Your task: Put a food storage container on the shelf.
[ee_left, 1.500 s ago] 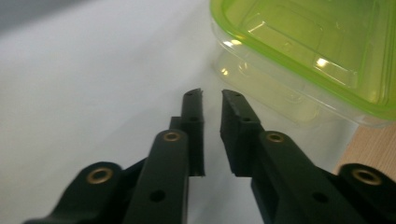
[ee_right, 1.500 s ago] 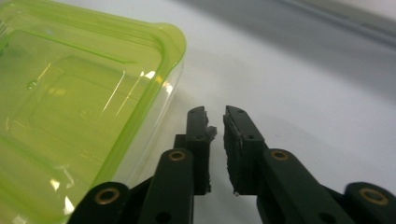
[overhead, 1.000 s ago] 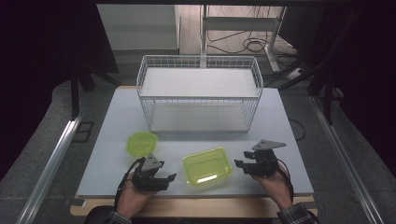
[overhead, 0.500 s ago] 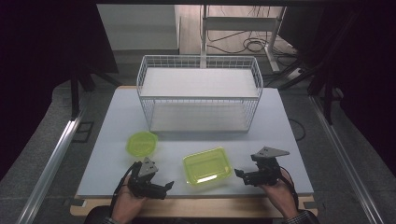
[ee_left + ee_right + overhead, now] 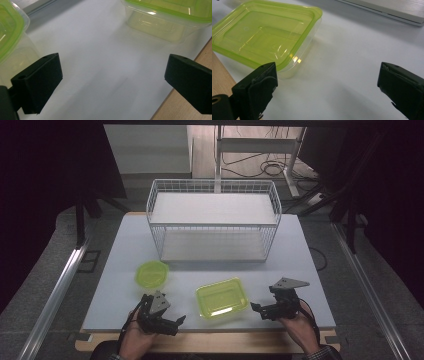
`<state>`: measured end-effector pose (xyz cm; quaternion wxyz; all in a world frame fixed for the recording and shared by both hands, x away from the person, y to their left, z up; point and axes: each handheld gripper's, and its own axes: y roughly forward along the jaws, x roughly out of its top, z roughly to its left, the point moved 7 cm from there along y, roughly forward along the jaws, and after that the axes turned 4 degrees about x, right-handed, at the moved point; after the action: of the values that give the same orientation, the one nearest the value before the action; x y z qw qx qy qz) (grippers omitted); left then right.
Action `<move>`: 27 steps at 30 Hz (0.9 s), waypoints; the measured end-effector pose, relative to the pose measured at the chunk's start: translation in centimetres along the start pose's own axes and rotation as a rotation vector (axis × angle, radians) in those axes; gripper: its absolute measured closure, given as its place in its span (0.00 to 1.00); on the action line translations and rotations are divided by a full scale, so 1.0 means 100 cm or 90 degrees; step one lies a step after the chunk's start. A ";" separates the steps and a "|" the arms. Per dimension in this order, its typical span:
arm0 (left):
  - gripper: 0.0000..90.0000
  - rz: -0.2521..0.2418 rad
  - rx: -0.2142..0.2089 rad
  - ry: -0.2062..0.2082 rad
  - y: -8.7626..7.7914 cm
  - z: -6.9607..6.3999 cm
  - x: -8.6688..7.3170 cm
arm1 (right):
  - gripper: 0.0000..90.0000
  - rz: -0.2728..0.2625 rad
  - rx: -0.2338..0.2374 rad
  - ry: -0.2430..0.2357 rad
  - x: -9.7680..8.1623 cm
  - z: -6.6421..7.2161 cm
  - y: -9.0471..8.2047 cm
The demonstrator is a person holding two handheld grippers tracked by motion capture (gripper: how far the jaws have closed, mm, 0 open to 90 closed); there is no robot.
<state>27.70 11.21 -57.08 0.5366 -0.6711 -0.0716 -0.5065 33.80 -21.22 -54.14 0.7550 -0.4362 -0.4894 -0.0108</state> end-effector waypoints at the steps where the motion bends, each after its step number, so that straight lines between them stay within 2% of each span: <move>1: 0.01 -0.002 0.001 0.000 0.000 0.000 0.000 | 0.03 0.002 -0.002 0.002 0.000 0.000 0.000; 6: 0.02 0.005 0.008 0.009 0.001 0.000 -0.001 | 0.03 0.007 0.017 0.024 0.003 0.003 0.001; 13: 0.02 0.014 0.009 0.017 0.003 -0.001 -0.003 | 0.04 0.021 0.064 0.064 0.012 0.008 0.001; 16: 0.02 0.015 0.008 0.016 0.003 -0.001 -0.003 | 0.09 0.026 0.069 0.068 0.017 0.009 0.003; 20: 0.02 0.021 0.009 0.020 0.004 -0.001 -0.004 | 0.22 0.019 0.099 0.089 0.024 0.008 0.007; 27: 0.02 0.018 0.009 0.021 0.004 -0.001 -0.004 | 0.31 0.031 0.130 0.114 0.033 0.004 0.018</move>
<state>27.68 11.17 -57.62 0.5491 -0.6599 -0.0569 -0.5096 35.98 -18.47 -52.78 0.8361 -0.3658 -0.4083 0.0184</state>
